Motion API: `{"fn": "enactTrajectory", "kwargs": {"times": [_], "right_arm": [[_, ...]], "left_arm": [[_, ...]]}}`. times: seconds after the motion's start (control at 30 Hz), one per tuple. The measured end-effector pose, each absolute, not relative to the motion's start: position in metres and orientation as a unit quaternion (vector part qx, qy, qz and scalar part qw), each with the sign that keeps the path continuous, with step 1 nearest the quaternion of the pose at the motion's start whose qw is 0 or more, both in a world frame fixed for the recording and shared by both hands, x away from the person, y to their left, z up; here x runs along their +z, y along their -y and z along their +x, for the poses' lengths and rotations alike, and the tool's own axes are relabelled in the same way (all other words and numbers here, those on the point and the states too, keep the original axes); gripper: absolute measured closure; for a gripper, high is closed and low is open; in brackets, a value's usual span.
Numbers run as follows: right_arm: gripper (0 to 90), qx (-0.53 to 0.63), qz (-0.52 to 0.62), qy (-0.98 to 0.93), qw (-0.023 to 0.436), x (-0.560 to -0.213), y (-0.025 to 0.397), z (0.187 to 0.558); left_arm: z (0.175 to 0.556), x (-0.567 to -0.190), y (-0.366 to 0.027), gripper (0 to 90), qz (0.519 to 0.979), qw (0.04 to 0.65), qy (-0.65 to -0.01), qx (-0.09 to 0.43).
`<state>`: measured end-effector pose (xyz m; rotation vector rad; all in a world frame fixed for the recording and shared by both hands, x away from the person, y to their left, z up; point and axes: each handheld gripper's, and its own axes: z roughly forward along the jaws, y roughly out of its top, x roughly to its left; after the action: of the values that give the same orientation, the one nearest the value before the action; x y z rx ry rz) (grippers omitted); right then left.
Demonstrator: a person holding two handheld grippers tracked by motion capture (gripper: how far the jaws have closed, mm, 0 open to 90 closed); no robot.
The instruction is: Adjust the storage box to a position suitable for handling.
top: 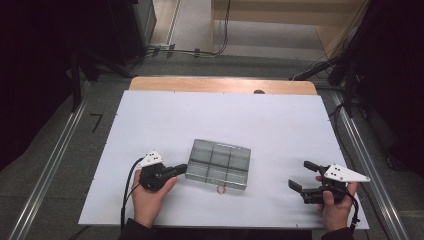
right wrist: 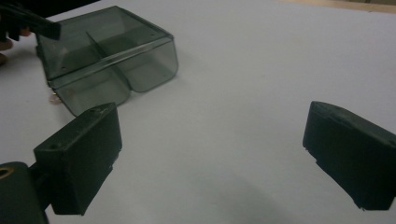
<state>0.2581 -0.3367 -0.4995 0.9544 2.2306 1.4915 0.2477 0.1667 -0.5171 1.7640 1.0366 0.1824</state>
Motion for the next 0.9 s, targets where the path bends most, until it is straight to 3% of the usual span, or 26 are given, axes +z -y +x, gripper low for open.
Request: {"fn": "enactTrajectory", "kwargs": {"times": [0.23, 0.5, 0.6, 0.73, 0.83, 0.9], "right_arm": [[7.3, 0.519, 0.300, -0.794, 0.101, -0.496, 0.306, 0.249], [24.5, 0.505, 0.303, -0.803, 0.092, -0.495, 0.281, 0.243], [44.0, 0.510, 0.290, -0.807, 0.068, -0.496, 0.281, 0.246], [62.0, 0.513, 0.289, -0.807, 0.050, -0.495, 0.282, 0.249], [83.6, 0.506, 0.284, -0.812, 0.066, -0.493, 0.281, 0.248], [88.1, 0.496, 0.276, -0.819, 0.082, -0.490, 0.279, 0.246]], "left_arm": [[0.240, -0.518, -0.156, 90.0, 0.741, 0.519, -0.420, 0.078], [0.238, -0.518, -0.151, 90.0, 0.745, 0.520, -0.411, 0.076], [0.237, -0.519, -0.149, 90.0, 0.747, 0.519, -0.408, 0.075], [0.236, -0.519, -0.148, 90.0, 0.749, 0.519, -0.406, 0.077], [0.237, -0.519, -0.148, 90.0, 0.749, 0.518, -0.407, 0.072], [0.238, -0.519, -0.148, 90.0, 0.748, 0.520, -0.406, 0.070]]}}
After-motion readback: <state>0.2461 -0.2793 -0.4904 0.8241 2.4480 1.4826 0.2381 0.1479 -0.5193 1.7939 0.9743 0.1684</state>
